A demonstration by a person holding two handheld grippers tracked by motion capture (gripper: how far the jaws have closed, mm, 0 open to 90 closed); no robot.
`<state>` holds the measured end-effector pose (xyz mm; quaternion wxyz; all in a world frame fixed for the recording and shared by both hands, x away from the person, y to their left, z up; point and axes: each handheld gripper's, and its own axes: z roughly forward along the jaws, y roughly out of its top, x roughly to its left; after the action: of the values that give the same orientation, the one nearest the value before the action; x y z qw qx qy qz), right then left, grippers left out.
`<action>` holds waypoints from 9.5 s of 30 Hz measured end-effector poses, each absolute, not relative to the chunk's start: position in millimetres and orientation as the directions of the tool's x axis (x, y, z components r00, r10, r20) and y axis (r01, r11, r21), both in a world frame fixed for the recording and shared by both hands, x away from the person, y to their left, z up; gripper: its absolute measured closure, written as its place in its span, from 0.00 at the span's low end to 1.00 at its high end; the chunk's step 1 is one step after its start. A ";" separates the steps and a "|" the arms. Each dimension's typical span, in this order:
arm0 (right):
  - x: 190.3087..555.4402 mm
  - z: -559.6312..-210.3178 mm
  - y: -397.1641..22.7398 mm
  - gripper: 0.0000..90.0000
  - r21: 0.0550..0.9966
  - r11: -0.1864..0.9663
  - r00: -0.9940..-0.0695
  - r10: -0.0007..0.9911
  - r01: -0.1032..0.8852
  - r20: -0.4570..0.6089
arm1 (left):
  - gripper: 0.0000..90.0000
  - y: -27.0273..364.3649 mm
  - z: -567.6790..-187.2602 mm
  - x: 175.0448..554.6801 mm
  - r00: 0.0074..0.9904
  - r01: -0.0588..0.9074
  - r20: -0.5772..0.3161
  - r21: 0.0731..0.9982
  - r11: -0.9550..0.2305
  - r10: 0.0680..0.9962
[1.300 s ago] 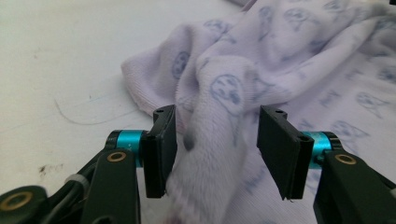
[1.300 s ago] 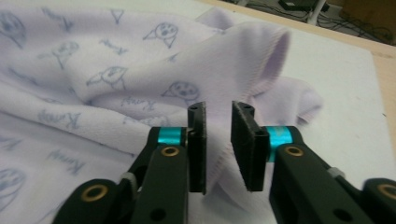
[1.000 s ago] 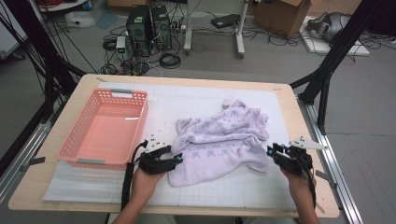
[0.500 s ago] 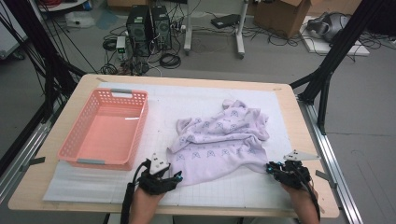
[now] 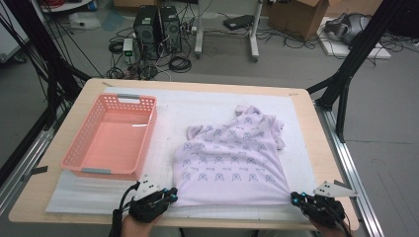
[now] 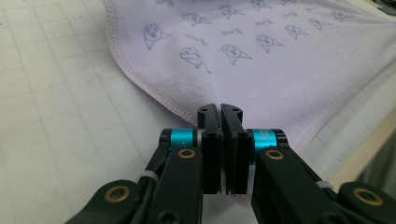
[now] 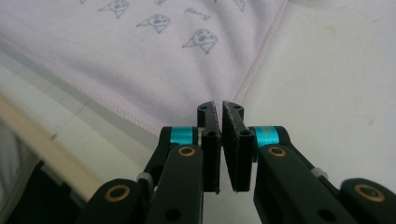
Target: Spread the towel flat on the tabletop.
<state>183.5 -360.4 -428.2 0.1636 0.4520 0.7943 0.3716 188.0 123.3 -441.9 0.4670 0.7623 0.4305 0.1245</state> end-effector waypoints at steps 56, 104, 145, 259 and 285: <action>167.7 -440.5 -355.4 0.98 0.739 0.295 -0.545 0.831 0.606 0.115 | 0.97 129.2 -454.8 176.6 0.638 0.544 -0.241 0.814 -0.207 0.731; 188.4 -441.5 -353.2 0.55 0.788 0.239 -0.484 0.871 0.568 0.084 | 0.50 116.9 -455.8 213.4 0.588 0.551 -0.236 0.817 -0.171 0.773; 130.9 -444.6 -359.7 0.85 0.732 0.319 -0.589 0.797 0.602 0.137 | 0.74 142.6 -457.8 151.6 0.625 0.514 -0.216 0.837 -0.188 0.750; 198.8 -450.5 -357.1 0.88 0.763 0.322 -0.553 0.832 0.560 0.054 | 0.94 100.1 -458.3 214.4 0.605 0.516 -0.152 0.822 -0.240 0.782; 166.9 -441.8 -366.9 0.69 0.749 0.300 -0.589 0.795 0.591 0.146 | 0.59 135.2 -452.2 171.7 0.614 0.521 -0.255 0.842 -0.141 0.747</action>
<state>166.9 -366.9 -441.8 0.1273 0.4350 0.7960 0.4011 171.7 135.2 -452.2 0.4995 0.7468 0.4244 0.1128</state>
